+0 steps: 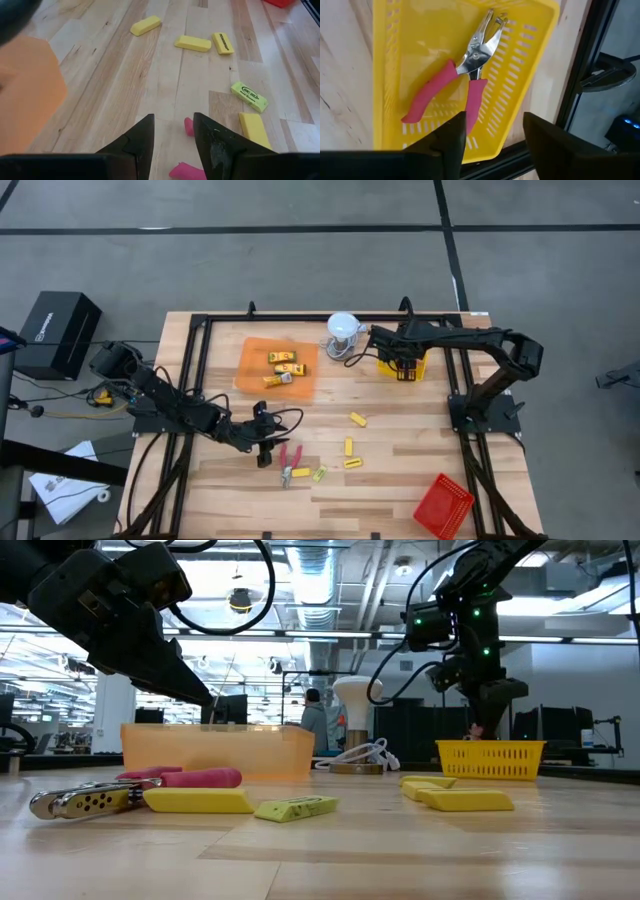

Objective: Pick & Place School Supplies
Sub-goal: Put the pink hole puncher into the yellow bin

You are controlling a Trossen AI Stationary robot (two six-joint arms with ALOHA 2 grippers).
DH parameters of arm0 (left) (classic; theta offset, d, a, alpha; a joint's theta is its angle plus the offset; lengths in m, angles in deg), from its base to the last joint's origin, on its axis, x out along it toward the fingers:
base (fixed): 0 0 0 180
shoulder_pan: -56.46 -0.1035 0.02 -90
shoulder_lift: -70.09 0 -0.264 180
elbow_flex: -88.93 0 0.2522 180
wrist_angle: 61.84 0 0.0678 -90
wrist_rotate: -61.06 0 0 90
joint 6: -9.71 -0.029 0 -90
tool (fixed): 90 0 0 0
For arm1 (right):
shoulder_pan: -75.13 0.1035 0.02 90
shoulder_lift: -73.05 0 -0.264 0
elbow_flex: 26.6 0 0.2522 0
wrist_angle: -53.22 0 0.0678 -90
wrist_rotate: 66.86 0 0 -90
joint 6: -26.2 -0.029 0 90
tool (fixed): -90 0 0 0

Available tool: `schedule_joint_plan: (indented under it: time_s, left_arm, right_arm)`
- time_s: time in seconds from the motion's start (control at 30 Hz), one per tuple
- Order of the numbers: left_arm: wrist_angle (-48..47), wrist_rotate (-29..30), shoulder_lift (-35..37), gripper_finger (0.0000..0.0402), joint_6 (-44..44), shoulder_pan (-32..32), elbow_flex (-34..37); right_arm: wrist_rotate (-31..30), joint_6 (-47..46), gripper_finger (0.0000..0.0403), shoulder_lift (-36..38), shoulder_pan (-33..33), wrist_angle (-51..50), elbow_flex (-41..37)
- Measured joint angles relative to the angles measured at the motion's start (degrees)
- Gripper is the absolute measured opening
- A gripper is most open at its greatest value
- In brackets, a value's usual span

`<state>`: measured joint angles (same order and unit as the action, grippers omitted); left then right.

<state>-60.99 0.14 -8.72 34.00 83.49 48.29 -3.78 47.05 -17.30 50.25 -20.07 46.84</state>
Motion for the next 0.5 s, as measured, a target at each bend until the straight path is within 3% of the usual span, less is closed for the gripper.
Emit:
schedule_joint_plan:
  time_s: [0.5]
  left_arm:
    - [0.0,0.01,0.0,0.0131,-0.05,-0.01,0.0]
  right_arm:
    - [0.1,-4.87,0.0154,0.04,0.55,-1.34,2.8]
